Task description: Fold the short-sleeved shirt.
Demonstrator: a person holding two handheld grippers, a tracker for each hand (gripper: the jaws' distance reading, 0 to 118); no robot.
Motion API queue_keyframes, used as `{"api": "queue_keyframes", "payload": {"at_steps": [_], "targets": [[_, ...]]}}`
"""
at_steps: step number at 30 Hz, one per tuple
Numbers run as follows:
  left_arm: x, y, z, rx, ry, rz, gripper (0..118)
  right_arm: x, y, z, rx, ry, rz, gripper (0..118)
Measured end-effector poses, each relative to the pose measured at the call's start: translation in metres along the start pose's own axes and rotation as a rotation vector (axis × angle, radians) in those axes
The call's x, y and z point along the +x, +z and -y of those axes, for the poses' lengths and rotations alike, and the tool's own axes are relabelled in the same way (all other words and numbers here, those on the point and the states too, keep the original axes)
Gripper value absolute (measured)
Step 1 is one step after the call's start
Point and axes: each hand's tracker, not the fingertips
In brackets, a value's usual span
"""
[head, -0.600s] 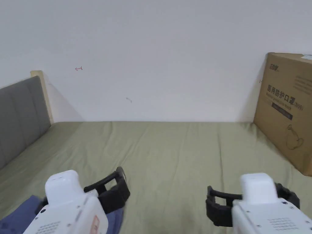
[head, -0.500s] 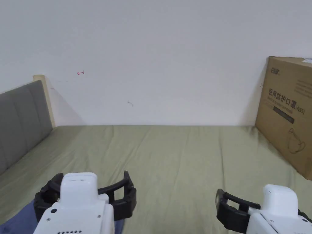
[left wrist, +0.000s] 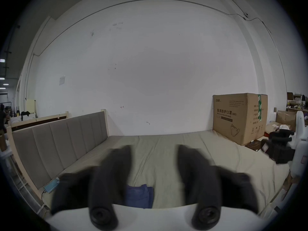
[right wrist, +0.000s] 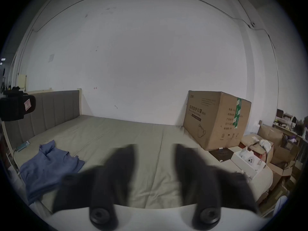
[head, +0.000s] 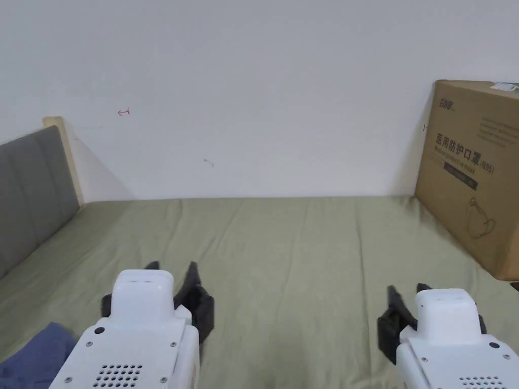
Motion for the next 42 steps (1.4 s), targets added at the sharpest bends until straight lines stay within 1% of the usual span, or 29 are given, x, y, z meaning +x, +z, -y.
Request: {"api": "queue_keyframes", "payload": {"at_steps": [1, 2, 3, 4, 5, 6, 7, 9, 10, 14, 16, 19, 20, 21, 26, 29, 32, 35, 38, 40, 42], "targets": [[-0.001, -0.002, 0.000, -0.012, -0.004, 0.003, 5, -0.002, 0.000, -0.001, -0.018, 0.047, 0.055, 19], [-0.003, -0.003, 0.002, -0.019, -0.007, 0.010, 4, -0.002, 0.002, 0.002, 0.010, 0.085, 0.063, 9], [-0.003, -0.002, 0.003, -0.015, 0.001, 0.022, 1, -0.001, 0.006, 0.002, 0.064, 0.089, 0.012, 0], [-0.005, -0.002, 0.004, -0.013, 0.015, 0.035, 0, -0.001, 0.009, 0.002, 0.070, 0.073, 0.026, 0], [-0.008, -0.005, 0.007, -0.011, 0.036, 0.045, 0, 0.000, 0.014, -0.003, 0.073, 0.029, 0.054, 0], [-0.010, -0.011, 0.008, -0.031, 0.048, 0.039, 0, 0.000, 0.013, -0.003, 0.064, -0.006, 0.017, 0], [-0.012, -0.015, 0.009, -0.070, 0.051, 0.038, 0, 0.002, 0.012, -0.006, 0.053, -0.023, -0.004, 0], [-0.020, -0.018, 0.011, -0.083, 0.109, 0.057, 0, 0.001, 0.010, -0.008, 0.042, -0.009, 0.012, 0], [-0.023, -0.018, 0.010, -0.082, 0.113, 0.060, 0, 0.000, 0.010, -0.009, 0.038, -0.004, 0.008, 0], [-0.032, -0.012, 0.005, -0.065, 0.085, 0.023, 0, -0.004, 0.003, -0.010, 0.021, -0.028, -0.030, 0], [-0.041, -0.010, 0.001, -0.063, 0.086, 0.021, 0, -0.012, -0.001, -0.010, 0.022, -0.020, -0.048, 0], [-0.056, 0.000, -0.005, -0.053, 0.114, 0.007, 0, -0.032, -0.007, -0.017, 0.026, 0.007, -0.112, 0], [-0.063, 0.005, -0.007, -0.043, 0.120, -0.014, 0, -0.039, -0.009, -0.020, 0.027, 0.004, -0.139, 0], [-0.069, 0.011, -0.009, -0.039, 0.116, -0.031, 0, -0.048, -0.011, -0.024, 0.029, -0.011, -0.188, 0], [-0.111, 0.038, -0.016, -0.045, 0.152, -0.154, 0, -0.096, -0.022, -0.034, 0.014, 0.001, -0.354, 0], [-0.131, 0.055, -0.015, -0.052, 0.132, -0.245, 0, -0.127, -0.021, -0.036, 0.013, 0.022, -0.452, 0], [-0.147, 0.067, -0.014, -0.069, 0.121, -0.300, 0, -0.153, -0.019, -0.034, -0.006, 0.037, -0.536, 0], [-0.155, 0.074, -0.010, -0.092, 0.113, -0.339, 0, -0.170, -0.015, -0.032, -0.006, 0.064, -0.573, 0], [-0.158, 0.070, -0.003, -0.129, 0.099, -0.355, 0, -0.175, -0.014, -0.028, -0.013, 0.084, -0.588, 0], [-0.162, 0.057, 0.005, -0.183, 0.124, -0.348, 0, -0.174, -0.015, -0.026, -0.026, 0.082, -0.593, 0], [-0.165, 0.043, 0.017, -0.220, 0.176, -0.300, 0, -0.171, -0.019, -0.023, -0.048, 0.076, -0.591, 0]]}}
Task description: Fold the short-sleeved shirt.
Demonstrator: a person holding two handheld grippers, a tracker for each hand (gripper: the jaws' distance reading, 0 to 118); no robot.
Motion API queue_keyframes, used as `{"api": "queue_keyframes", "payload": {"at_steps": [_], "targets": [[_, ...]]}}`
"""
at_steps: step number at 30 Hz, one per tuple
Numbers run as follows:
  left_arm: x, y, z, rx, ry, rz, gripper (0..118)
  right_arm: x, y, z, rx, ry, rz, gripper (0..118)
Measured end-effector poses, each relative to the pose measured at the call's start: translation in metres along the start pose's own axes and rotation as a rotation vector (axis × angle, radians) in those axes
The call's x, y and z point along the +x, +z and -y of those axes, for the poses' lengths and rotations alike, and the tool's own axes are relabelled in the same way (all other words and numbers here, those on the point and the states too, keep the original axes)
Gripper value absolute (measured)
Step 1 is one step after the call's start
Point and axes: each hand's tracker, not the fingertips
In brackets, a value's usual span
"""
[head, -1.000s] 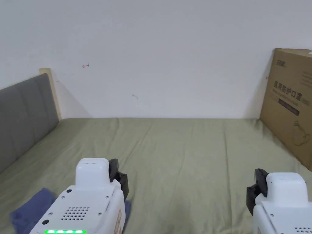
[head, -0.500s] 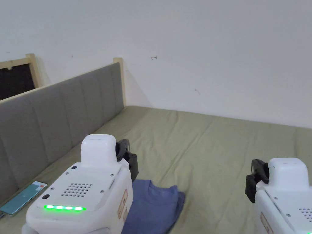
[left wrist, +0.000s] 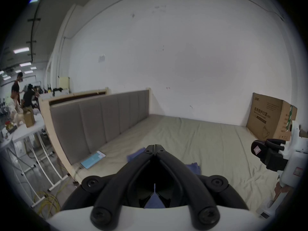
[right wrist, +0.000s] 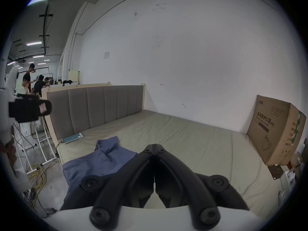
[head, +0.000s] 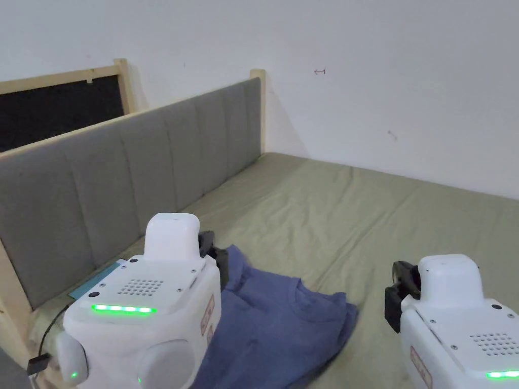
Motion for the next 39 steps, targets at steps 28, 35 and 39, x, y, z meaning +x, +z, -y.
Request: {"api": "queue_keyframes", "payload": {"at_steps": [28, 35, 39], "targets": [[0.075, -0.257, 0.171, -0.784, -0.120, 0.071, 81, 0.088, -0.063, 0.081, -0.351, -0.239, 0.126, 0], [0.015, -0.267, 0.159, -0.835, 0.310, 0.092, 7, 0.093, -0.054, 0.084, -0.363, -0.295, 0.114, 0], [-0.014, -0.260, 0.158, -0.807, 0.533, 0.197, 7, 0.100, -0.047, 0.087, -0.367, -0.313, 0.123, 0]]}}
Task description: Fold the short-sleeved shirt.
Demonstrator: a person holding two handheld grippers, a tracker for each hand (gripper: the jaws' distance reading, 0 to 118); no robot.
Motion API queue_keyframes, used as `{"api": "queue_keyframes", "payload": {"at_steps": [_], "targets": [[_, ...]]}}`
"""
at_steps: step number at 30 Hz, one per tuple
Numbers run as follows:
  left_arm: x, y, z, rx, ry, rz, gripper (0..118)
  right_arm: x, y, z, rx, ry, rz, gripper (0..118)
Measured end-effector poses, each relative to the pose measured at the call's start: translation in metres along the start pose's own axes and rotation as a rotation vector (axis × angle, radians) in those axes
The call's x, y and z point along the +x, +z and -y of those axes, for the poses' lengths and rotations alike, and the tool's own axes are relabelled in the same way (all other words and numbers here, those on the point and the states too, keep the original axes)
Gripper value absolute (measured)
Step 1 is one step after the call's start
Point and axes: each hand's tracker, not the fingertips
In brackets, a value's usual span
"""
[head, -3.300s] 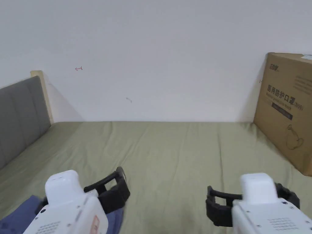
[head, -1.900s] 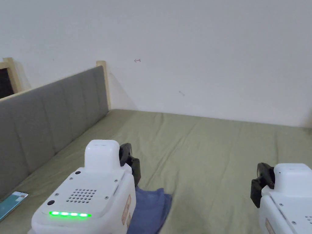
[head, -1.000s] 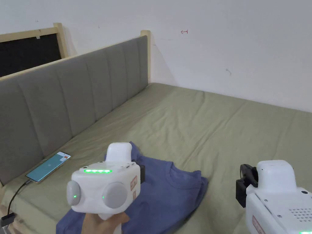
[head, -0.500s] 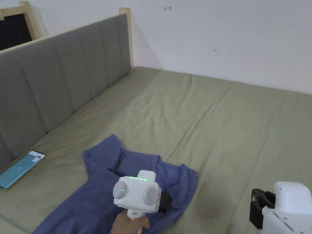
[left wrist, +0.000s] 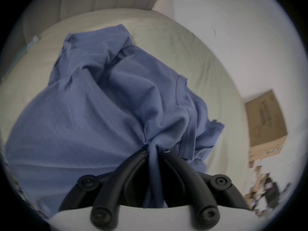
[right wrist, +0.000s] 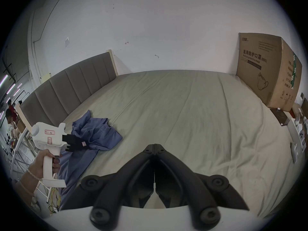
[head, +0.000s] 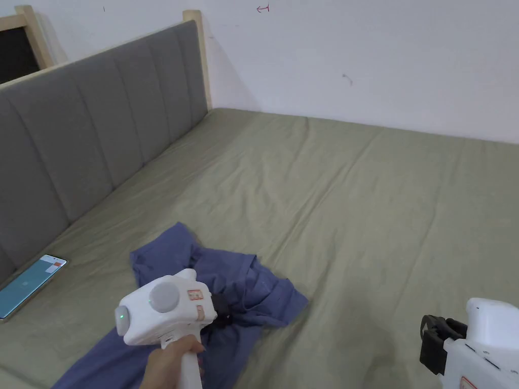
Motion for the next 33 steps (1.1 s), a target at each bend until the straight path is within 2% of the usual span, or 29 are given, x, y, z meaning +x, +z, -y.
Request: {"api": "queue_keyframes", "payload": {"at_steps": [3, 5, 8, 12, 16, 22, 24, 27, 30, 31, 33], "targets": [[-0.013, 0.012, -0.004, 0.003, 0.188, 0.197, 7, 0.010, 0.002, 0.001, -0.003, -0.023, 0.009, 0], [-0.009, 0.018, -0.010, 0.027, 0.224, 0.259, 7, 0.017, 0.005, 0.000, 0.001, -0.042, 0.021, 0], [0.023, 0.034, -0.016, 0.063, 0.107, 0.221, 7, 0.028, 0.012, 0.000, 0.012, -0.074, 0.031, 0], [0.087, 0.051, -0.027, 0.084, 0.038, 0.387, 7, 0.038, 0.031, -0.002, 0.034, -0.126, 0.070, 0], [0.177, 0.049, -0.023, 0.038, -0.103, 0.499, 7, 0.070, 0.043, -0.003, 0.056, -0.195, 0.094, 0], [0.315, 0.042, 0.037, -0.130, -0.302, 0.739, 7, 0.125, 0.086, -0.007, 0.149, -0.291, 0.218, 0], [0.355, 0.036, 0.072, -0.192, -0.379, 0.793, 7, 0.146, 0.106, -0.004, 0.178, -0.300, 0.283, 0], [0.395, 0.020, 0.132, -0.301, -0.473, 0.839, 7, 0.181, 0.132, 0.006, 0.199, -0.311, 0.399, 0], [0.399, -0.020, 0.201, -0.437, -0.503, 0.824, 7, 0.210, 0.156, 0.022, 0.195, -0.339, 0.514, 0], [0.397, -0.035, 0.221, -0.491, -0.534, 0.782, 7, 0.218, 0.161, 0.029, 0.189, -0.355, 0.540, 0], [0.380, -0.072, 0.270, -0.586, -0.597, 0.601, 7, 0.236, 0.169, 0.047, 0.159, -0.413, 0.575, 0]]}}
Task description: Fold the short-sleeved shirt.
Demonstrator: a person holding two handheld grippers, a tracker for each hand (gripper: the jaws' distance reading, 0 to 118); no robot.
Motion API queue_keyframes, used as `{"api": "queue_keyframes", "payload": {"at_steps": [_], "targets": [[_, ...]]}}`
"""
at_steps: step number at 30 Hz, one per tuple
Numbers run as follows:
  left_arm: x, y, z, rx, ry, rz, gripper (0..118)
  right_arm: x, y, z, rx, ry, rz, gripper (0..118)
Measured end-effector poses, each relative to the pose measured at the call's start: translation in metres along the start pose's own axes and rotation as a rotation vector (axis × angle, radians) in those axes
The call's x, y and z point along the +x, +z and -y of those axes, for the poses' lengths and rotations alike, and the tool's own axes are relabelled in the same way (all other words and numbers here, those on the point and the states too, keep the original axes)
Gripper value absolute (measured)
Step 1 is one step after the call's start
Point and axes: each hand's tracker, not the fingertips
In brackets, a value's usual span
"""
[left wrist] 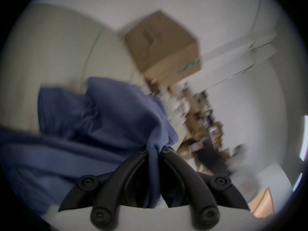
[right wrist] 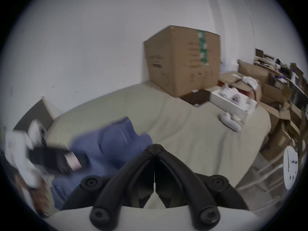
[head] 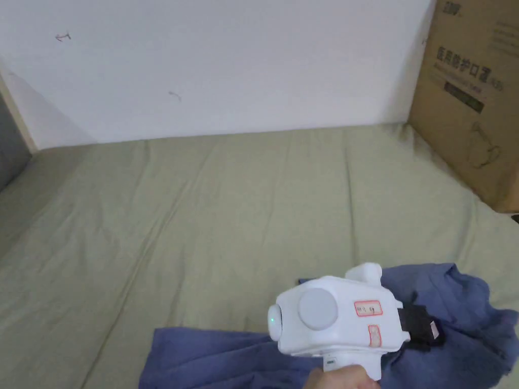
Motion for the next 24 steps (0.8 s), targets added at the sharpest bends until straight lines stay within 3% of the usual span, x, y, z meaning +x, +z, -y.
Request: {"api": "queue_keyframes", "payload": {"at_steps": [3, 5, 6, 7, 8, 9, 10, 16, 17, 18, 19, 24], "targets": [[-0.031, -0.054, 0.034, -0.159, 0.047, -0.119, 8, 0.026, -0.004, 0.018, -0.067, -0.069, 0.032, 0], [-0.036, -0.065, 0.046, -0.213, 0.064, -0.168, 20, 0.038, -0.006, 0.030, -0.094, -0.116, 0.049, 0], [-0.034, -0.062, 0.048, -0.183, 0.041, -0.159, 37, 0.042, -0.008, 0.036, -0.106, -0.140, 0.050, 0], [-0.032, -0.055, 0.047, -0.168, 0.011, -0.169, 72, 0.044, -0.010, 0.040, -0.119, -0.153, 0.053, 0], [-0.030, -0.049, 0.046, -0.153, -0.005, -0.165, 97, 0.043, -0.011, 0.043, -0.134, -0.161, 0.056, 0], [-0.026, -0.043, 0.043, -0.142, -0.014, -0.157, 109, 0.042, -0.013, 0.046, -0.145, -0.168, 0.056, 0], [-0.022, -0.037, 0.039, -0.138, -0.029, -0.152, 113, 0.041, -0.014, 0.048, -0.154, -0.168, 0.050, 0], [-0.006, 0.035, 0.018, -0.054, -0.209, -0.250, 101, 0.012, -0.011, 0.039, -0.140, -0.133, -0.036, 0], [-0.011, 0.049, 0.021, -0.018, -0.204, -0.269, 80, 0.005, -0.008, 0.037, -0.127, -0.115, -0.050, 0], [-0.019, 0.058, 0.025, -0.002, -0.183, -0.321, 45, -0.001, -0.007, 0.036, -0.121, -0.096, -0.061, 0], [-0.026, 0.066, 0.030, 0.012, -0.162, -0.381, 1, -0.007, -0.005, 0.035, -0.124, -0.084, -0.070, 0], [-0.065, 0.121, 0.050, 0.068, -0.076, -0.489, 0, -0.035, -0.004, 0.036, -0.132, -0.034, -0.146, 0]]}}
